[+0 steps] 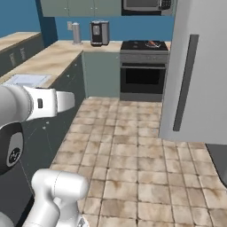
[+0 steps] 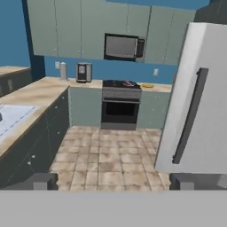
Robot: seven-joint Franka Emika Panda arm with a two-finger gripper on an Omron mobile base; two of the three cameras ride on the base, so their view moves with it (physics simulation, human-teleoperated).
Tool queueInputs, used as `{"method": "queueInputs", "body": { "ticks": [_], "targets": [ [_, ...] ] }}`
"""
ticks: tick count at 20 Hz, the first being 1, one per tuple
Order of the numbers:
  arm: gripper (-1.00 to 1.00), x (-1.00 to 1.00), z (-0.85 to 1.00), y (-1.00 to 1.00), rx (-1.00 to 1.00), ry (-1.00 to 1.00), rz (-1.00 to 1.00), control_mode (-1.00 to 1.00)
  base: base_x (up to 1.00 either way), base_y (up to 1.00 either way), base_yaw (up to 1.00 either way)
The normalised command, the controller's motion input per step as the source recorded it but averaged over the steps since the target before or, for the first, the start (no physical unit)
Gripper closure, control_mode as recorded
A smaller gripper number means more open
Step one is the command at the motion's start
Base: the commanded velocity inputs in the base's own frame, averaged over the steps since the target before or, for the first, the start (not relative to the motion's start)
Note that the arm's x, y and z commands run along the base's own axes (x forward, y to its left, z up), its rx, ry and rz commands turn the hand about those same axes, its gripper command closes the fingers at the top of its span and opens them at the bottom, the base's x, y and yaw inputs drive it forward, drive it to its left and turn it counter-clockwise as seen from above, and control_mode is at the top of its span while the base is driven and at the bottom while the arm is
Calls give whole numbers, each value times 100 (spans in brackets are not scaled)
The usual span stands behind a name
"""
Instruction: Place the cold items (lemon and cucumber) from the fridge in one tupperware on the dining counter. Place the warm items (kebab skewer and hot dog) in the stove area in another tupperware.
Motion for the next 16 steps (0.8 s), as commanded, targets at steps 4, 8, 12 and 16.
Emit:
{"method": "queueInputs", "body": {
  "ticks": [4,8,12,16],
  "targets": [
    [-100,0,0,0,0,0,0,100,100,21,-5],
    [-100,0,0,0,0,0,0,100,100,0,5],
    [-100,0,0,0,0,0,0,100,100,-1,9],
    [-100,0,0,0,0,0,0,100,100,-9,4]
  ]
}}
